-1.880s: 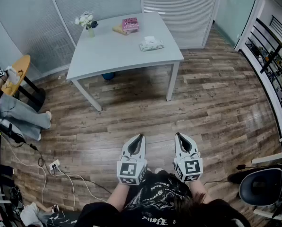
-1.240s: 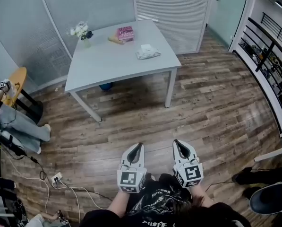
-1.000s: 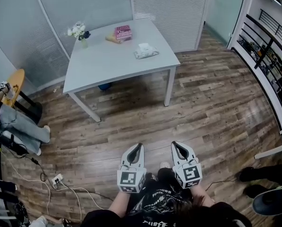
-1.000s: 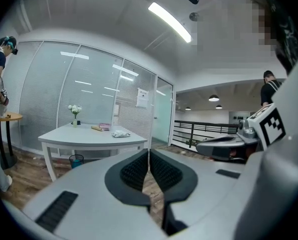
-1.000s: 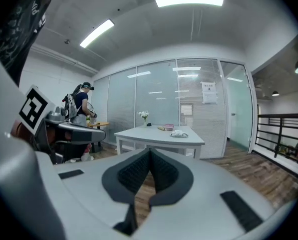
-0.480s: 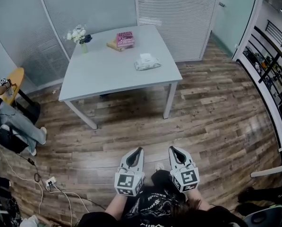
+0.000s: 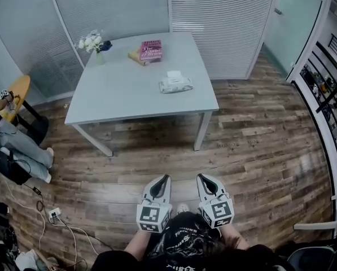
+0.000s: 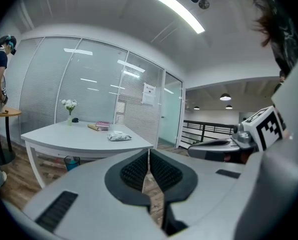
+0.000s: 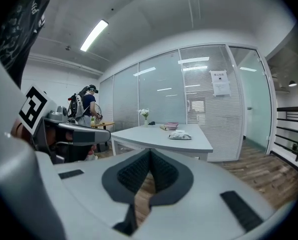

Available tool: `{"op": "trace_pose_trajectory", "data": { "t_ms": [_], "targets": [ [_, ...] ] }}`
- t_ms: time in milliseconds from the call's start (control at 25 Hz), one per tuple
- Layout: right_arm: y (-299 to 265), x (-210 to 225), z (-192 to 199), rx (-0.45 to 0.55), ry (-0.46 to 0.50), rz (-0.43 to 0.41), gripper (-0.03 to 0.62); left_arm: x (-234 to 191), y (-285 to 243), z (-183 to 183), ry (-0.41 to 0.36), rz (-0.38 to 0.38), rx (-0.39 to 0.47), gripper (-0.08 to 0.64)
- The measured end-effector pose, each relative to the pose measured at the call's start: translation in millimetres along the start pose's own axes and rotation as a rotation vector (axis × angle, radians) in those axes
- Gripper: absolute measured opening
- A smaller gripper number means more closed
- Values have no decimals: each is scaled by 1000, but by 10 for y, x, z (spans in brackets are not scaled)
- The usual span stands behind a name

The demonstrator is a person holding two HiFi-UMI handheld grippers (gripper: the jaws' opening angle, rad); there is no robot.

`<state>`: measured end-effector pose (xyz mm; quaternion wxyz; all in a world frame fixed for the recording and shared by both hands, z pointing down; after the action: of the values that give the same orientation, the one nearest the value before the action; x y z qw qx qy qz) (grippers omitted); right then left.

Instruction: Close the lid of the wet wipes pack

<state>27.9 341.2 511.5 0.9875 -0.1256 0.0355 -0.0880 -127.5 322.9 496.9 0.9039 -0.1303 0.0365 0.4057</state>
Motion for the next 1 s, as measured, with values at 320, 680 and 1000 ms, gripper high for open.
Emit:
{"op": "trace_pose_trajectory", "data": {
  "t_ms": [320,680,1000],
  "targets": [
    [-246,441,-84,28,-12,-4,-2,44,-462,-100,23,-9,14,12],
    [-447,651,26,-19,-50,30,-2,-63,-788,-54,55,21,-32,13],
    [-939,827,-56,-21,-54,75,-2,-426,-1252,-136,54,70,-48,12]
  ]
}}
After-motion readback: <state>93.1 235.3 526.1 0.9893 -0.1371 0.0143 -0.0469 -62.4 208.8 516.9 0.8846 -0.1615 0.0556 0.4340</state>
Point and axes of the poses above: the fingertips, and each gripper's own axes: y backward along the fingers, x to its right, z out of its underside, the point moved 5 cm from there along y, backward along the fingers, and after that the axes turned 12 degrees about z, right-handed, at the moved point
